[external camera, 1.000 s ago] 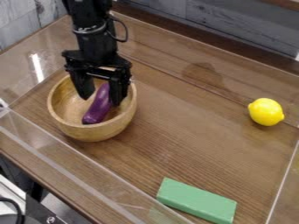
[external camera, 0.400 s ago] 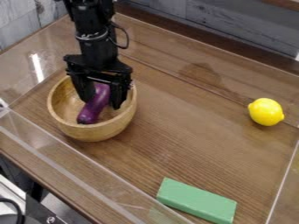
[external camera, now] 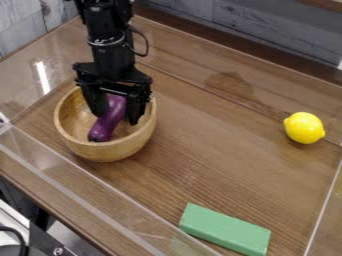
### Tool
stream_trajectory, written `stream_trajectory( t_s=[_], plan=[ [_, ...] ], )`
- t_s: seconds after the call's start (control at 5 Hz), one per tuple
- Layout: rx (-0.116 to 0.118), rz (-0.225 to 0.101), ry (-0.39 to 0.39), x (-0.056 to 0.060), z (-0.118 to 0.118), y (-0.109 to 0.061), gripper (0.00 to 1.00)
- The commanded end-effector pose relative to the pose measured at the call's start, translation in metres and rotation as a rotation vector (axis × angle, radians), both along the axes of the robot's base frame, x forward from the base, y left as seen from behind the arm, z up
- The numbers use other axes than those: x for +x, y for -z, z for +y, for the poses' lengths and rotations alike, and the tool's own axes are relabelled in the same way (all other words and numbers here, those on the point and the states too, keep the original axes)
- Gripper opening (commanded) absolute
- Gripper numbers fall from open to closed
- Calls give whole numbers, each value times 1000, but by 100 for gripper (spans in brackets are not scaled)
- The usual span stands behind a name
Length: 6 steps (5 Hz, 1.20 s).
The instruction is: Put the purple eggplant in the brown bowl
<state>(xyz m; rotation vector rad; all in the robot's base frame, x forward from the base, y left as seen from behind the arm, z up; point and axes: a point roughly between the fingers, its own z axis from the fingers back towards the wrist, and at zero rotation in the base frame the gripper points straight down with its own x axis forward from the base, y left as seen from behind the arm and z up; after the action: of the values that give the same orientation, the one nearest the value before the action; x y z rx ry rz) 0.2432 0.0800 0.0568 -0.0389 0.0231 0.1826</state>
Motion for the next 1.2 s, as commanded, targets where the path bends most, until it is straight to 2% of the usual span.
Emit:
stream_trajectory(
  t_s=[0.0, 0.2, 0.4, 0.8, 1.0],
  plan=[
    [6, -16, 6, 7, -2, -3, 100],
    [6, -12, 1, 8, -3, -2, 100],
    [6, -10, -7, 8, -3, 0, 0],
    [7, 0, -23, 9, -2, 1, 0],
    [5, 6, -28, 10, -3, -1, 100]
  ],
)
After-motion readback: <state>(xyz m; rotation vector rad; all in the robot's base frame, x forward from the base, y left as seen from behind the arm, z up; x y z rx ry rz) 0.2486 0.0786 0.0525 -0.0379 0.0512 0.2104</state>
